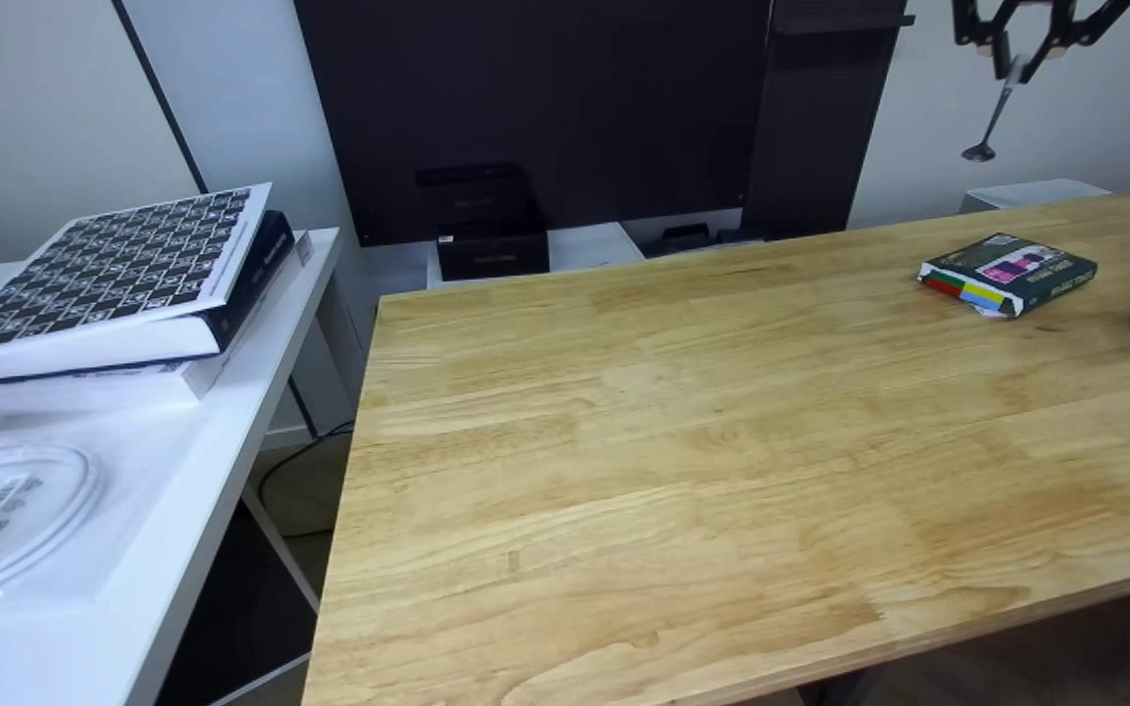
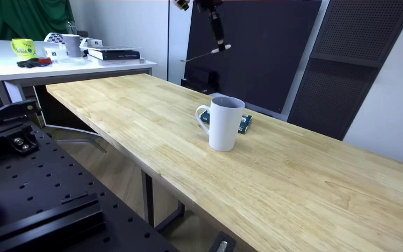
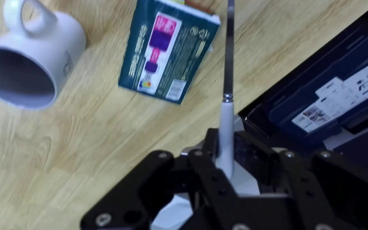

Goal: Take the spoon and put it in the cup, pick it and put it on the table, then pick it and put it back in the cup

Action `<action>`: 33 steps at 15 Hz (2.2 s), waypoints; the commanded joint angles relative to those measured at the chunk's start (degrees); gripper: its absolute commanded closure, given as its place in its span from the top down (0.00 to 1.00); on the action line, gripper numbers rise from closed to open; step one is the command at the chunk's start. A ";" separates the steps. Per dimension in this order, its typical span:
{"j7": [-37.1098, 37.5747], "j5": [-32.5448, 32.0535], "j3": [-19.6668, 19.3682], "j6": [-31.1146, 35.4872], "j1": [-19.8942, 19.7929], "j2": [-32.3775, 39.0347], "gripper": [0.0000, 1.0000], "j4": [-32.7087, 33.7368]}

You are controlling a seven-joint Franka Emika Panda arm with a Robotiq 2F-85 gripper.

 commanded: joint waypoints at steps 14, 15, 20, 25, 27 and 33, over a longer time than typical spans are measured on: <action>27.66 -52.85 6.12 -5.95 -16.39 -19.63 0.05 -19.27; 28.10 -53.49 6.78 -5.95 -17.44 -20.55 0.05 -20.78; 28.66 -54.87 8.23 -5.98 -21.18 -23.99 0.05 -26.79; 32.22 -58.90 8.44 -5.05 -23.13 -24.30 0.05 -29.37; 35.53 -61.27 8.55 -4.50 -23.39 -23.80 0.05 -29.27; 45.85 -68.88 9.98 -2.73 -22.83 -23.62 0.05 -28.94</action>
